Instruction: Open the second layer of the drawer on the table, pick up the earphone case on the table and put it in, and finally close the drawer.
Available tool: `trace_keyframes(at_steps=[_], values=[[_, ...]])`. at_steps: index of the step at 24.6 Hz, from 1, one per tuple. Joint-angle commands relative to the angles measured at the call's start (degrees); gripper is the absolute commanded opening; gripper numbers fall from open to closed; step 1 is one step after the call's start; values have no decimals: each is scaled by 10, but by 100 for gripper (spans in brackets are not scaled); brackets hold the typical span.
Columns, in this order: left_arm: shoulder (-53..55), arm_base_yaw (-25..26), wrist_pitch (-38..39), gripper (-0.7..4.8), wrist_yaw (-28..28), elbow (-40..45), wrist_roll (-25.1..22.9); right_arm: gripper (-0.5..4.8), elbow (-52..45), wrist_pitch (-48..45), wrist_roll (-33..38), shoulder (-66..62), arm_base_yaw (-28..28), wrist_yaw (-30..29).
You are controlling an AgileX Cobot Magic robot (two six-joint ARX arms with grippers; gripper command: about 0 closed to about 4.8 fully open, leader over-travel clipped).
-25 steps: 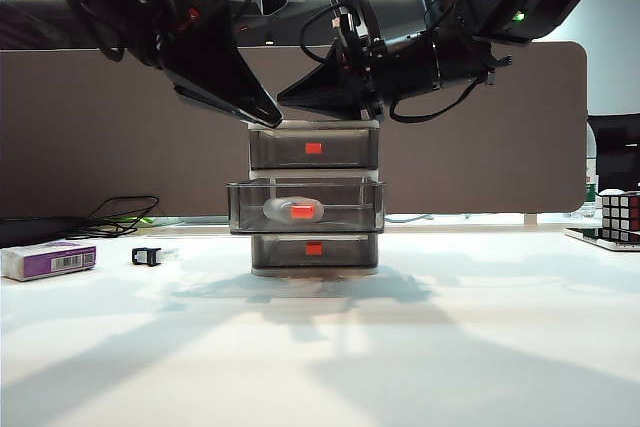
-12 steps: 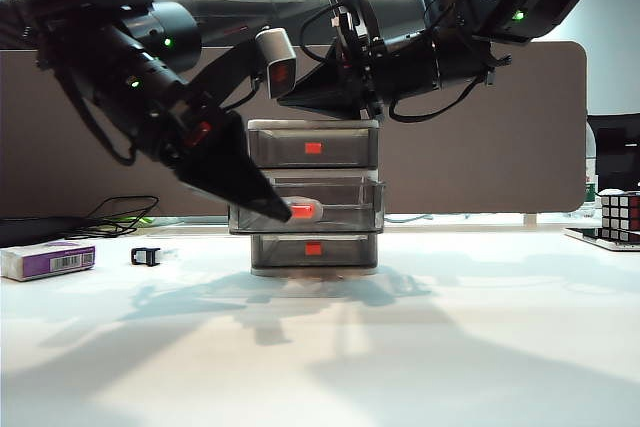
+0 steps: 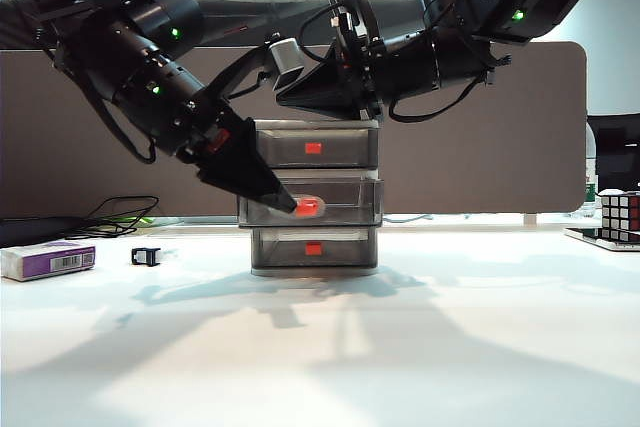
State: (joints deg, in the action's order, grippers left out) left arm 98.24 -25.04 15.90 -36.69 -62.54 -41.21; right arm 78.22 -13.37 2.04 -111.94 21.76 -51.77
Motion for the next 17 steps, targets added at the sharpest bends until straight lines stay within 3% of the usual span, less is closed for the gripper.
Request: trace_keyframes(at_steps=[1,6,12,15,17], values=[[-3,-6,-49,-5,30,0,21,-5,-10,57,7,-11,2,7],[-3,-21,-120,-5,108,5,55,-5,-10,56,7,-11,2,9],[-3,-34,-261,-5,208,70,117,-5,-10,57,6,-11,2,8],[-3,-43,-318,-5,270,101,128,-5,-10,57,3,-11,2,9],[-3,-45,-349,-5,283,110,132,-5,-10,57,0,-11,2,14]])
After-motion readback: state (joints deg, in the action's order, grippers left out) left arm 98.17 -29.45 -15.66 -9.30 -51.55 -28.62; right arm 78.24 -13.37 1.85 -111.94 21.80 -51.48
